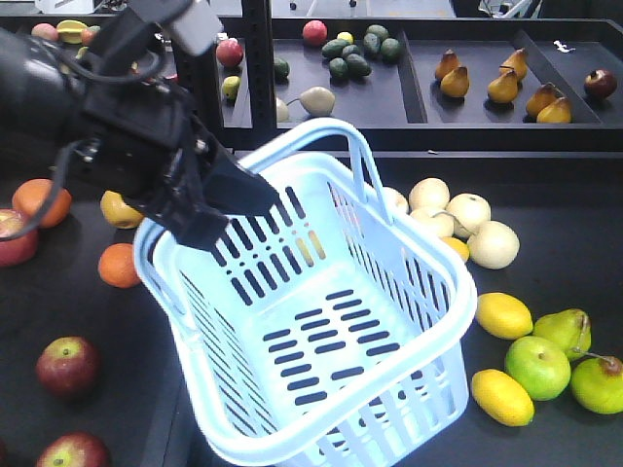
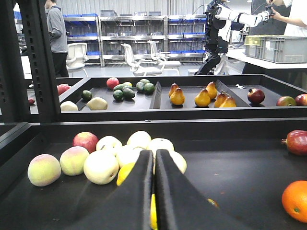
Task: Pick three apples into basket with both arms
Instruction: 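Close the left gripper on the handle and lift the basket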
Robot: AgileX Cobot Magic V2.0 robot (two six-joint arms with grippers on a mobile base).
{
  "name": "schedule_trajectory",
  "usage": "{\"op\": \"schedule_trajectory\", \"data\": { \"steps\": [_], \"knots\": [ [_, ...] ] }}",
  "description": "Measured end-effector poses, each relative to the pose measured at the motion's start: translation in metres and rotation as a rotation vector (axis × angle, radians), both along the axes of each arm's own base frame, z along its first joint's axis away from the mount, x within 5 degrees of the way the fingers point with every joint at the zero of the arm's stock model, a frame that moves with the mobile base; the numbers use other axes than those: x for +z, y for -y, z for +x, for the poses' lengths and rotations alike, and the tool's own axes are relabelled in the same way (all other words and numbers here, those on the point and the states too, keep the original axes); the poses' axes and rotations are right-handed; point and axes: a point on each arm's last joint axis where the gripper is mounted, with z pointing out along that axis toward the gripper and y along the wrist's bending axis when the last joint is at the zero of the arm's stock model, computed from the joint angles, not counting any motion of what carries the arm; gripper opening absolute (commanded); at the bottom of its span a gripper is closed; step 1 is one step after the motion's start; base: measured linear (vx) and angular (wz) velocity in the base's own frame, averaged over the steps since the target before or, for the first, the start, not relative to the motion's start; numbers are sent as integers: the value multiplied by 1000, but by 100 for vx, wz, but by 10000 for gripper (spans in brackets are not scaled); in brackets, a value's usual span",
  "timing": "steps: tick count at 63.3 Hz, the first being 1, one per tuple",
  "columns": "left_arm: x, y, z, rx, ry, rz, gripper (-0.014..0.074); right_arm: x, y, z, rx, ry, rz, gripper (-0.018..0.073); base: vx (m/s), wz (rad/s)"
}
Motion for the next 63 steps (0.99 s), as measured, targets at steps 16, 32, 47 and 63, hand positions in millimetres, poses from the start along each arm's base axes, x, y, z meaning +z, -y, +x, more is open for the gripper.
{"op": "schedule_trajectory", "data": {
  "steps": [16, 32, 47, 63],
  "knots": [
    [10, -5, -11, -2, 21, -13, -6, 0, 0, 0, 0, 0, 0, -5, 0, 0],
    [10, -5, -11, -1, 22, -11, -6, 0, 0, 0, 0, 0, 0, -5, 0, 0],
    [10, -5, -11, -2, 22, -11, -6, 0, 0, 0, 0, 0, 0, -5, 0, 0],
    [10, -5, -11, -2, 22, -11, -6, 0, 0, 0, 0, 0, 0, -5, 0, 0]
  ]
}}
